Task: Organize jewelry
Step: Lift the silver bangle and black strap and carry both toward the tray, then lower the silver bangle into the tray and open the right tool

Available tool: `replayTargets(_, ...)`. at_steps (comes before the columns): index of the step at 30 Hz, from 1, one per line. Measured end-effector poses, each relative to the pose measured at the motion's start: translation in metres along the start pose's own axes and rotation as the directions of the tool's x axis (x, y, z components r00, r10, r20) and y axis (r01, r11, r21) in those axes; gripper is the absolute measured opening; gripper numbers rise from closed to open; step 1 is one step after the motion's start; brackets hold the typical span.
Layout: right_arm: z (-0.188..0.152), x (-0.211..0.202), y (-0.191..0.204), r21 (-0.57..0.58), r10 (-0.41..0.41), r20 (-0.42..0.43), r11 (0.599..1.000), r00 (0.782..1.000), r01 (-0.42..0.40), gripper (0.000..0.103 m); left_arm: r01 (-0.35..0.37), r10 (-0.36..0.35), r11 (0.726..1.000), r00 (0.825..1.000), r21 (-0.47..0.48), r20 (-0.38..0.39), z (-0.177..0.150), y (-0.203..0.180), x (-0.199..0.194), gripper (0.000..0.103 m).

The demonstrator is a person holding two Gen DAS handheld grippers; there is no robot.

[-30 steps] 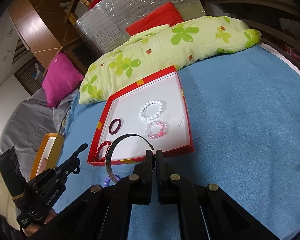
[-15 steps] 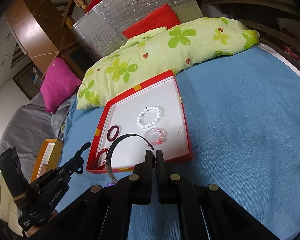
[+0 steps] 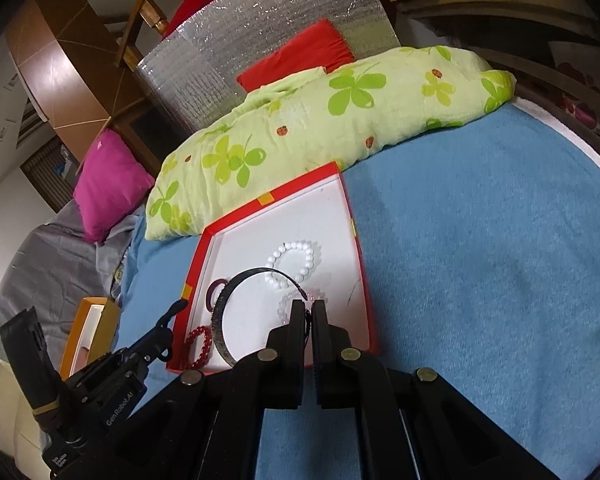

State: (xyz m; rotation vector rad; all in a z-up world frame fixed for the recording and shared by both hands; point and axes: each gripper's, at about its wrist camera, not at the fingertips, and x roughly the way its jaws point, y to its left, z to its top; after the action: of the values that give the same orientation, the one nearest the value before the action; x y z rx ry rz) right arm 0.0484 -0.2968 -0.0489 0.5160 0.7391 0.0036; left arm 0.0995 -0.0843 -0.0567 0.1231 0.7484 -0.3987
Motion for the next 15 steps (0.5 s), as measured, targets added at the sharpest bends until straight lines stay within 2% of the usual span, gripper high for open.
replayTargets(15, 0.014, 0.026, -0.002, -0.002, 0.004, 0.058, 1.0, 0.998, -0.004, 0.004, 0.004, -0.003, 1.0, 1.0, 0.014, -0.022, 0.007, -0.006, 0.019, 0.006)
